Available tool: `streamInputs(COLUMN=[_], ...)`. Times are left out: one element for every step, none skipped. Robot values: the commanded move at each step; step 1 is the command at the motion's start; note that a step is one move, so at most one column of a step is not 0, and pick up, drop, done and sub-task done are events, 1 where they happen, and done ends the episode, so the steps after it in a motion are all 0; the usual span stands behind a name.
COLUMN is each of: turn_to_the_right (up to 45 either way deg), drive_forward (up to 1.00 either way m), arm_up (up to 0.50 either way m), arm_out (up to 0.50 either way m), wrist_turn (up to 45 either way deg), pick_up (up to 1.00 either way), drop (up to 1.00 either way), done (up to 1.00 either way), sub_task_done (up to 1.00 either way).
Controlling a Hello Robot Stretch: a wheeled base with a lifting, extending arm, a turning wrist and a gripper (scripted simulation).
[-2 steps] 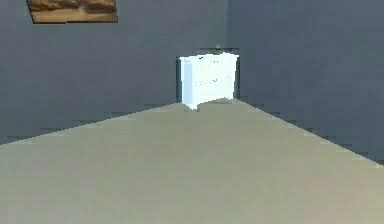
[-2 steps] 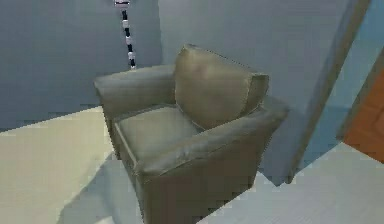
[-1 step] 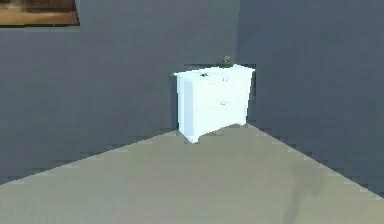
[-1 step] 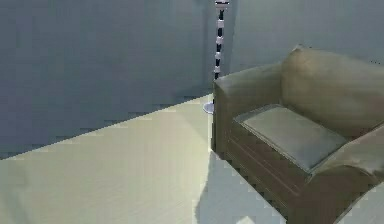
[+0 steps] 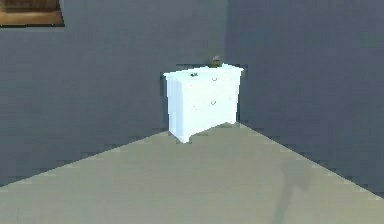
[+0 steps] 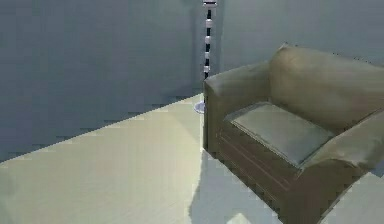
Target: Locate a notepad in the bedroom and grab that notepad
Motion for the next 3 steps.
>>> streamInputs(turn_to_the_right=[0.0, 0.0, -45.0], drive_forward=[1.00, 0.40, 0.00], arm_up=[0.00, 0.00, 0.00], arm_out=[0.00, 0.00, 0.00], wrist_turn=[0.0, 0.0, 0.0], pick_up=[0.00, 0.00, 0.00], drop=[0.00, 0.00, 0.00], done=[0.00, 0.00, 0.00], sub_task_done=[0.00, 0.00, 0.00])
